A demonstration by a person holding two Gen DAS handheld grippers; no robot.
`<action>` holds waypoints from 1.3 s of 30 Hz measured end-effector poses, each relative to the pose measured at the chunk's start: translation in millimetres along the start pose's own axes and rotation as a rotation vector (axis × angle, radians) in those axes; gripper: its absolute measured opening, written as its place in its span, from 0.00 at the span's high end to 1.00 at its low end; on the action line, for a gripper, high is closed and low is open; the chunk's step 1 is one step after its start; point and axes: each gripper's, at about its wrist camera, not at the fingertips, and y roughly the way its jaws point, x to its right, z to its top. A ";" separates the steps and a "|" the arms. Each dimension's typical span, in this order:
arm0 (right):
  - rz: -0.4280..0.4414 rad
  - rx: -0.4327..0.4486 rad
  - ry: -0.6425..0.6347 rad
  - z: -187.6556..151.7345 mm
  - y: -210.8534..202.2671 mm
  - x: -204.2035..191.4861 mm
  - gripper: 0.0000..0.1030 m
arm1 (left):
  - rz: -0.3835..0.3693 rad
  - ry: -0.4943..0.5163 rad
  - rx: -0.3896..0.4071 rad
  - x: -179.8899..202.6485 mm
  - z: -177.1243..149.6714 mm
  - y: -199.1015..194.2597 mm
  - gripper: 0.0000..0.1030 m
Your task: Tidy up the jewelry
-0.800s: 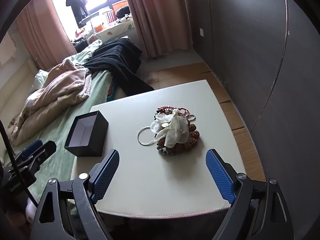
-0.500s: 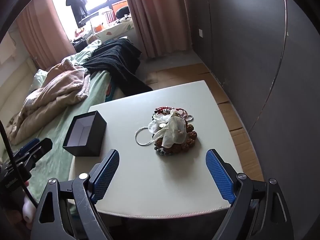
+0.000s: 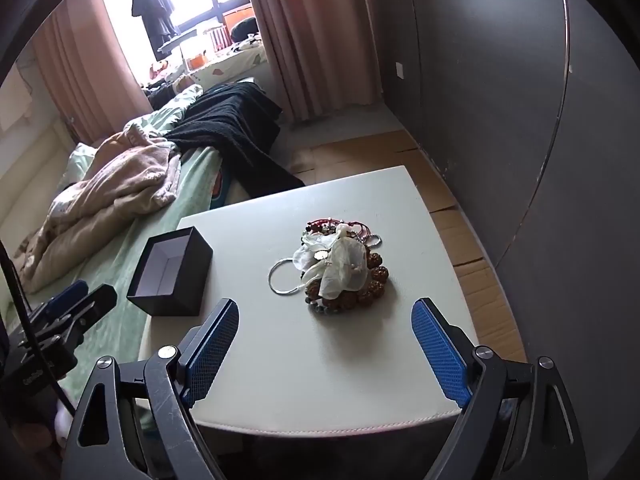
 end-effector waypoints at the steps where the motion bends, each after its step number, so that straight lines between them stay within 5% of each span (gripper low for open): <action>1: -0.001 0.001 -0.001 -0.3 -1.2 -0.1 0.14 | -0.003 0.002 -0.001 -0.1 -0.5 0.1 0.13; 39: -0.020 0.021 -0.010 1.7 -7.8 0.9 0.14 | -0.023 0.009 -0.002 1.5 -5.2 -1.6 0.13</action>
